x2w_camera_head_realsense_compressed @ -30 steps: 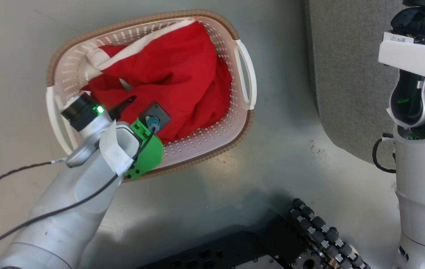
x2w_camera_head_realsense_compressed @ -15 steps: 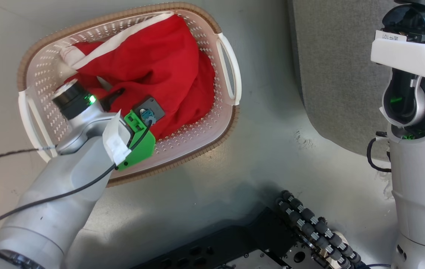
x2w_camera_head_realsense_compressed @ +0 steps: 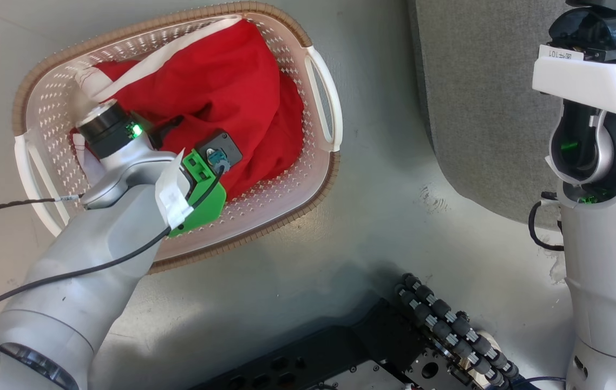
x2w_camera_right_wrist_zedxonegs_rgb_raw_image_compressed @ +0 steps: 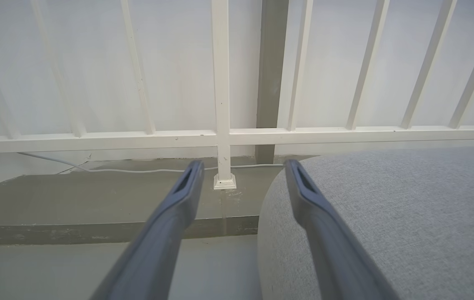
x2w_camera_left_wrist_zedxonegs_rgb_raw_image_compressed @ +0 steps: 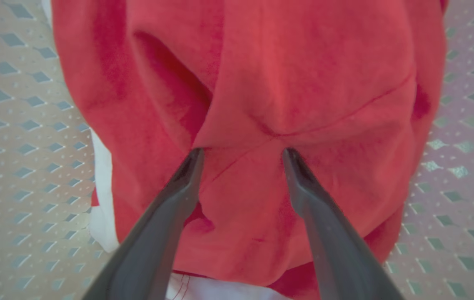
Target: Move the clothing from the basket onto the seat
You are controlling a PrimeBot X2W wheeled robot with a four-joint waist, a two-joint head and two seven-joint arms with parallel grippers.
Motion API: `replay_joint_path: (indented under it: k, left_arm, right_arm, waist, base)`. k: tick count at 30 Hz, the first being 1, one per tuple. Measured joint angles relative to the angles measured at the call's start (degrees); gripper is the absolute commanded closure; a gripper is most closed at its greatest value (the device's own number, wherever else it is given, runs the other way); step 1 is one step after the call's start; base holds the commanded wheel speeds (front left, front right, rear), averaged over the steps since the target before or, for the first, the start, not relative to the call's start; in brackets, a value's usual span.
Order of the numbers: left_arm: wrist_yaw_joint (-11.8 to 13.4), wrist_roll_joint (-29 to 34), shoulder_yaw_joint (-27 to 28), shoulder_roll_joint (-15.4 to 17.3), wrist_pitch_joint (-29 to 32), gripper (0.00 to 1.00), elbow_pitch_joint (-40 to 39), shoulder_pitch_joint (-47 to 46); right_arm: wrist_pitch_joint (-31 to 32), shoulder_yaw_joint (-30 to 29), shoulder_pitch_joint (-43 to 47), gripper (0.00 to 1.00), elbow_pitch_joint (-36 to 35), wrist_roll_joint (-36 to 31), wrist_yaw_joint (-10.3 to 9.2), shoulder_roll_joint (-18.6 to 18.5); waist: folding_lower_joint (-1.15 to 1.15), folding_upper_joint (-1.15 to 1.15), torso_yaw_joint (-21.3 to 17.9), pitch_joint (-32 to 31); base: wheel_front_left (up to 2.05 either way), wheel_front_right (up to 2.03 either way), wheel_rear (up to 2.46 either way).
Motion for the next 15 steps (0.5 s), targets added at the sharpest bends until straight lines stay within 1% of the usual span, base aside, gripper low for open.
replay_joint_path:
  k: [2, 3, 11, 15]
  left_arm:
    - [0.0, -0.3, -0.4, -0.2, -0.2, 0.78, 0.6, -0.4]
    - [0.0, -0.7, -0.8, -0.3, -0.2, 1.00, 0.9, -0.5]
    - [0.0, -3.5, -2.0, -0.8, -1.2, 1.00, 3.3, -0.6]
    - [0.0, -4.1, -2.6, -1.9, -2.9, 1.00, 3.3, -0.7]
  right_arm:
    - [0.0, 0.0, 0.0, 0.00, 0.0, 0.0, -0.04, 0.0]
    - [0.0, 0.0, 0.0, 0.00, 0.1, 0.0, -0.04, 0.0]
    - [0.0, -0.5, 0.0, 0.00, 0.1, 0.0, -0.32, 0.0]
    - [0.0, -2.3, 0.1, 0.00, 0.1, -1.1, -0.44, 0.0]
  waist:
    - [0.00, 0.00, 0.0, 0.0]
    - [0.00, 0.00, 0.0, 0.0]
    - [0.00, 0.00, 0.2, 0.0]
    - [0.00, 0.00, 0.8, -0.3]
  base:
    - [0.00, 0.00, 0.00]
    - [0.00, 0.00, 0.00]
    - [0.00, 0.00, 0.00]
    - [0.00, 0.00, 0.00]
